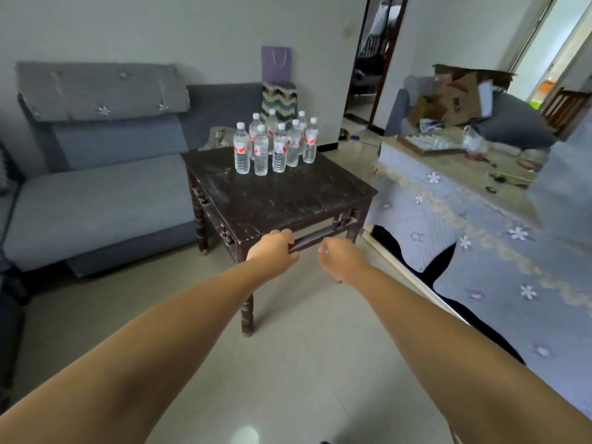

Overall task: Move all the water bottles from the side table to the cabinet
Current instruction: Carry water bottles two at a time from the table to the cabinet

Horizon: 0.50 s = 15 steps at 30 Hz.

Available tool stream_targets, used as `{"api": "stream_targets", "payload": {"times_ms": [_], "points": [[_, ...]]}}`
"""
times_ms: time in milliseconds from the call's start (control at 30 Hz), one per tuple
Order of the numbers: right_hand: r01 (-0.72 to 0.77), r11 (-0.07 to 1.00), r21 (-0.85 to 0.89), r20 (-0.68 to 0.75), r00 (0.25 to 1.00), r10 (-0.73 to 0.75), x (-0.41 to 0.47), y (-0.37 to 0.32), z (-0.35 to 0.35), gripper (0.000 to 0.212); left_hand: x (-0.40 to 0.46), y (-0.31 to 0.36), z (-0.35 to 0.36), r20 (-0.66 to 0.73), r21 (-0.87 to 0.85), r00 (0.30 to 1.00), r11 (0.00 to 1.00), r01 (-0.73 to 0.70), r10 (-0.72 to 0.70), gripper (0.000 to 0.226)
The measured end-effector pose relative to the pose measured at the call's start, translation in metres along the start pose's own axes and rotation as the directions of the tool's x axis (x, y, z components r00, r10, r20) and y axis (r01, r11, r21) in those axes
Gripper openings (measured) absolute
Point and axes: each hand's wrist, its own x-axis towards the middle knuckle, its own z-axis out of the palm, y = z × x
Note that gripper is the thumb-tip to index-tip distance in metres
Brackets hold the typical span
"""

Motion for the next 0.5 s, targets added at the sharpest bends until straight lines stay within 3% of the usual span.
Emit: {"api": "stream_targets", "payload": {"times_ms": [500], "points": [[0.172,0.984,-0.056,0.051,0.984,-0.169,0.271,0.053,-0.062,0.026,0.254,0.025,0.002,-0.065,-0.121,0.991,0.987,0.105,-0.114,0.034]]}}
